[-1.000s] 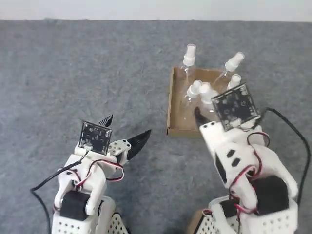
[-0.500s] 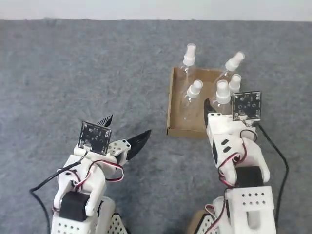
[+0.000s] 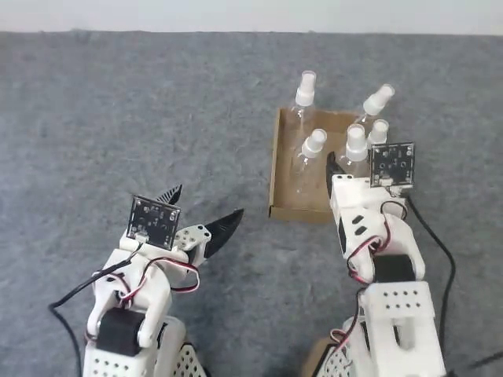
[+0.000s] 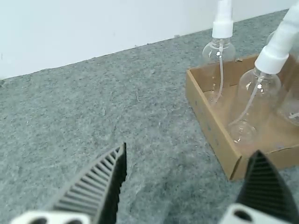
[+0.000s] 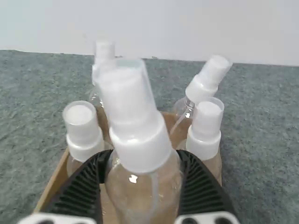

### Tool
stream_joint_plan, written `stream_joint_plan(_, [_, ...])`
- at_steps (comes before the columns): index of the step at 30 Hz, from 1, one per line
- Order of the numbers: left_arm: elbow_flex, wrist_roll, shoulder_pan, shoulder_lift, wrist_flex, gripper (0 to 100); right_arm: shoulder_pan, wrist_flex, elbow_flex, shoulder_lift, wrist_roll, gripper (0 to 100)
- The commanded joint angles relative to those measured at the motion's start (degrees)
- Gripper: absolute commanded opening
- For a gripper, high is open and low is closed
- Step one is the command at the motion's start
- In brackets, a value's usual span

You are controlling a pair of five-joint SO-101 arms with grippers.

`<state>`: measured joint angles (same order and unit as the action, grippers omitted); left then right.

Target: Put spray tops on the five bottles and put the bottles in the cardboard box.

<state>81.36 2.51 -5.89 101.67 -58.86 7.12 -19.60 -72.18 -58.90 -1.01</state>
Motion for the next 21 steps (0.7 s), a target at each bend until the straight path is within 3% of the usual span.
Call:
stream_joint_plan(1, [-0.31, 0.53, -0.18, 0.79, 0.26, 37, -0.31, 2.95, 1.58, 2.33, -0.79, 0.6])
stream_joint_plan(21, [-0.4, 0.44, -0.18, 0.79, 0.26, 37, -0.22, 6.81, -5.27, 3.65, -0.62, 0.6])
